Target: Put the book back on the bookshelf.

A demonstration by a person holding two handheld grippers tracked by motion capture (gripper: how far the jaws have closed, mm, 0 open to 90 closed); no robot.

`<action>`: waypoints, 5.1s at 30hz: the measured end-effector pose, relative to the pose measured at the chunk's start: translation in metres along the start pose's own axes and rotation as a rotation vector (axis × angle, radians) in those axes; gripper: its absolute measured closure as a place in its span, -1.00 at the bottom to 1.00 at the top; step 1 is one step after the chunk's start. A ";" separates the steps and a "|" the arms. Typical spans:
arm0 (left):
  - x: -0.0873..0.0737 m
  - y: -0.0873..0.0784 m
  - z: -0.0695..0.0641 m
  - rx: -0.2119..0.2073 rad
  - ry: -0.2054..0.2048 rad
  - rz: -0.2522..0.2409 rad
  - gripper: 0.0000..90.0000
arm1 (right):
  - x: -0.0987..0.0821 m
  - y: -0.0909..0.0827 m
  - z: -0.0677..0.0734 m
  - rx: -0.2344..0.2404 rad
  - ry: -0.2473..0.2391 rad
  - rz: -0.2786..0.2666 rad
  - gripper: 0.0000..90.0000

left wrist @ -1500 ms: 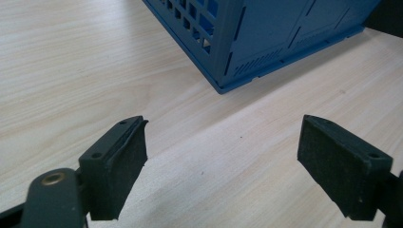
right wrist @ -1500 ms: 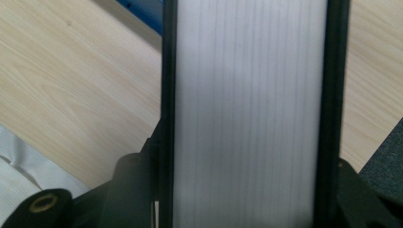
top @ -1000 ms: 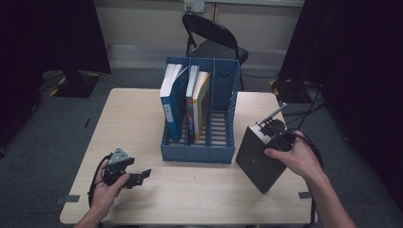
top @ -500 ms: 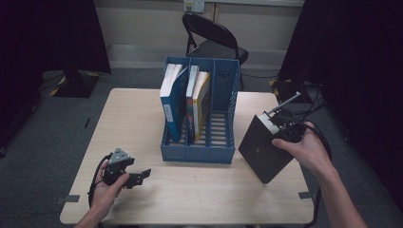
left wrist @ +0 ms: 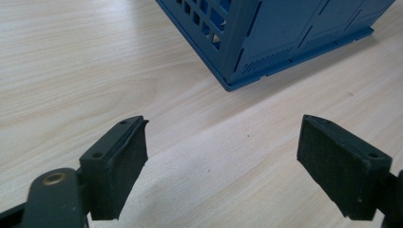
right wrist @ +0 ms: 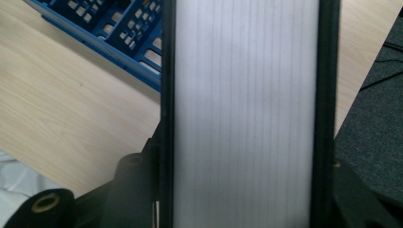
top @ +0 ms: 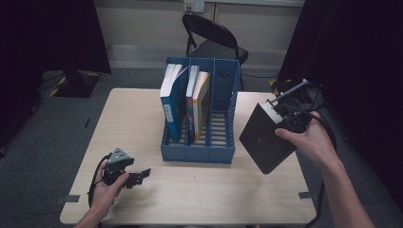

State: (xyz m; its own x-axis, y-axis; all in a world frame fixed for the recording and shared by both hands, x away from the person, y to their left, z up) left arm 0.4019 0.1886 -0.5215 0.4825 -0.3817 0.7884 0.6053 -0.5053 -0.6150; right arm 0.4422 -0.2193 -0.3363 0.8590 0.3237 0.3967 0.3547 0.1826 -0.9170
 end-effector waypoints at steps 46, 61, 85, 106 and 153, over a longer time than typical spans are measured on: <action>0.001 0.000 -0.001 -0.005 -0.003 -0.017 -0.61 | 0.093 0.012 0.071 0.030 -0.037 0.030 0.19; 0.001 -0.001 0.001 -0.007 -0.004 -0.021 -0.61 | 0.115 0.028 0.066 -0.018 0.072 0.059 0.19; 0.000 0.000 -0.001 -0.012 0.004 -0.014 -0.61 | 0.151 0.064 0.067 -0.092 0.227 0.096 0.19; -0.001 0.001 0.000 -0.017 0.006 -0.006 -0.61 | 0.156 0.105 0.063 -0.119 0.304 0.073 0.19; -0.001 0.002 -0.003 -0.009 0.016 0.000 -0.61 | 0.096 0.129 0.068 -0.009 0.159 -0.066 0.03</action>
State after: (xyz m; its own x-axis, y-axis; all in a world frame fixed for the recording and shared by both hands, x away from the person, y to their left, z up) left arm 0.4012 0.1858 -0.5234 0.4724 -0.3943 0.7883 0.5990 -0.5124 -0.6153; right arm 0.5456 -0.1014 -0.4139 0.8812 0.1600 0.4448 0.4148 0.1899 -0.8899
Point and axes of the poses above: each handheld gripper's, and its own axes: y roughly forward along the jaws, x roughly out of its top, z roughly to its left, the point moved 10 cm from there along y, roughly forward along the jaws, and after that the axes turned 10 degrees about y, right-handed, at the moved point
